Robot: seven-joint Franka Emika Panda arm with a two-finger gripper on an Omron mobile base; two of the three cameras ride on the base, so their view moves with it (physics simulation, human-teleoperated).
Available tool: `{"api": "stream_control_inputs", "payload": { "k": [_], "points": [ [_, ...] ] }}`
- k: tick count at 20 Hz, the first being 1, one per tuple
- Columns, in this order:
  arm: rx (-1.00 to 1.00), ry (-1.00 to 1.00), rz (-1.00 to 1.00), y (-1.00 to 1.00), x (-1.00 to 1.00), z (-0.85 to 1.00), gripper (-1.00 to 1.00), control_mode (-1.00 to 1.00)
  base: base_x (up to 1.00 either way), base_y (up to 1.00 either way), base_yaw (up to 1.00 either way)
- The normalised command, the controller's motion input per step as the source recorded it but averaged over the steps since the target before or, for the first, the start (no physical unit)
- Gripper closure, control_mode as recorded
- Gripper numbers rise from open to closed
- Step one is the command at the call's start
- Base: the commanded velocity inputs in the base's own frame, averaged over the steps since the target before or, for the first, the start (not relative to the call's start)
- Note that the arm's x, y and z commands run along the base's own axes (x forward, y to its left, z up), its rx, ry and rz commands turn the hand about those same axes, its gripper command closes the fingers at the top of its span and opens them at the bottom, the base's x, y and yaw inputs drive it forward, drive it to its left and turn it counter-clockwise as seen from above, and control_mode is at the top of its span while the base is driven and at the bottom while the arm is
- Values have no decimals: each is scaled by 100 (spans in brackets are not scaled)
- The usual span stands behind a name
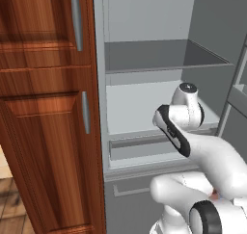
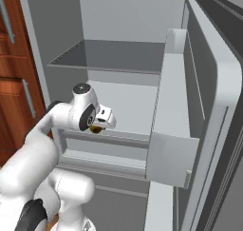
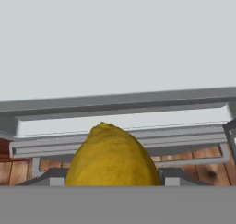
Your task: Retrieve a lemon from the fridge and place it on the cutting board with the fish.
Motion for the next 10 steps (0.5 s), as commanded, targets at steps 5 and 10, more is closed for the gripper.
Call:
{"api": "stream_control_inputs", "payload": {
  "k": [5, 10],
  "points": [
    [0, 8, 0, 36, -95, 67, 100, -100, 0, 0, 0],
    [1, 1, 0, 47, -100, 33, 100, -100, 0, 0, 0]
  ]
}}
